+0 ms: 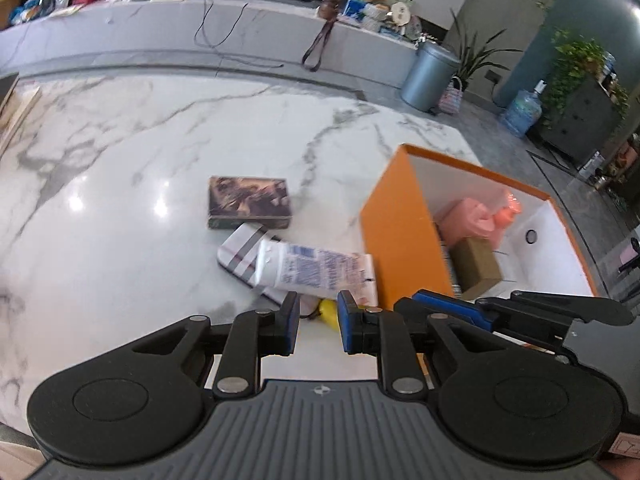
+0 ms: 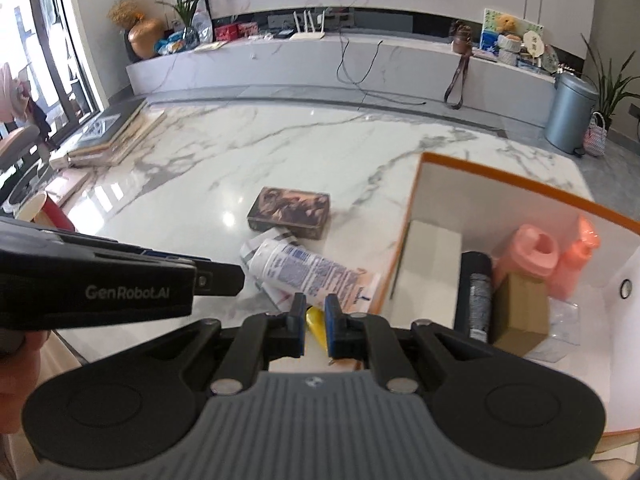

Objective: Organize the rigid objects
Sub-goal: 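Move both grippers to the white tube beside the plaid case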

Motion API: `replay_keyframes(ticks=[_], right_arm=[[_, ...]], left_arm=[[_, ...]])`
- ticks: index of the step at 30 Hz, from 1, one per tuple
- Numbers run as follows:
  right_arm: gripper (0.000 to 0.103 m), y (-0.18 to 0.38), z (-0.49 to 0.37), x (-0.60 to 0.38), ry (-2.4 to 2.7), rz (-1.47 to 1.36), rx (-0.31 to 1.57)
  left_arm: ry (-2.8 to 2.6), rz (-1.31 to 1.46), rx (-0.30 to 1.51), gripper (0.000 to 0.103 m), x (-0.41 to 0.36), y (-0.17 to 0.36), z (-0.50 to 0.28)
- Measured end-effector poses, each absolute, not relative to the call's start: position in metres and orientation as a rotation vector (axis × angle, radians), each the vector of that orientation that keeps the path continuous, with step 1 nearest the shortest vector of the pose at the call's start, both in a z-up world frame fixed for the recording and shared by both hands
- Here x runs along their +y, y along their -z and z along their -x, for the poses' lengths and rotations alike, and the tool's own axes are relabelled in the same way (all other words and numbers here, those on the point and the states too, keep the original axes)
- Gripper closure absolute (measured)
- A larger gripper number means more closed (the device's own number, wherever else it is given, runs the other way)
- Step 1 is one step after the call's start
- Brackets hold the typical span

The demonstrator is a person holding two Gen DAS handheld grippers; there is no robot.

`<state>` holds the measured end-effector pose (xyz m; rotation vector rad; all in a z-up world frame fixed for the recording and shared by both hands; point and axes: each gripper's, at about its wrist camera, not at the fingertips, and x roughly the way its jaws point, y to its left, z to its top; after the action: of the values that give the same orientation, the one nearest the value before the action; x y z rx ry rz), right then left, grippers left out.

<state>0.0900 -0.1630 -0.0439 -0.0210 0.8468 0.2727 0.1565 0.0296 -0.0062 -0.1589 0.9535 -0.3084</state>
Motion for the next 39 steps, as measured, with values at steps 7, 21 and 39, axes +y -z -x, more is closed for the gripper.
replay_keyframes(ticks=[7,21,39], right_arm=[[0.095,0.059,-0.104,-0.155,-0.266,0.04,0.891],[0.057,0.074,-0.141,-0.121,-0.361,0.261,0.962],[0.054,0.104,-0.2,-0.092,-0.505,0.546,1.119]], left_arm=[[0.309,0.189,0.98,0.08,0.044,0.022,-0.168],[0.29,0.251,1.04,0.07,0.064,0.047,-0.2],[0.266,0.333,1.043,0.065,0.073,0.069,-0.227]])
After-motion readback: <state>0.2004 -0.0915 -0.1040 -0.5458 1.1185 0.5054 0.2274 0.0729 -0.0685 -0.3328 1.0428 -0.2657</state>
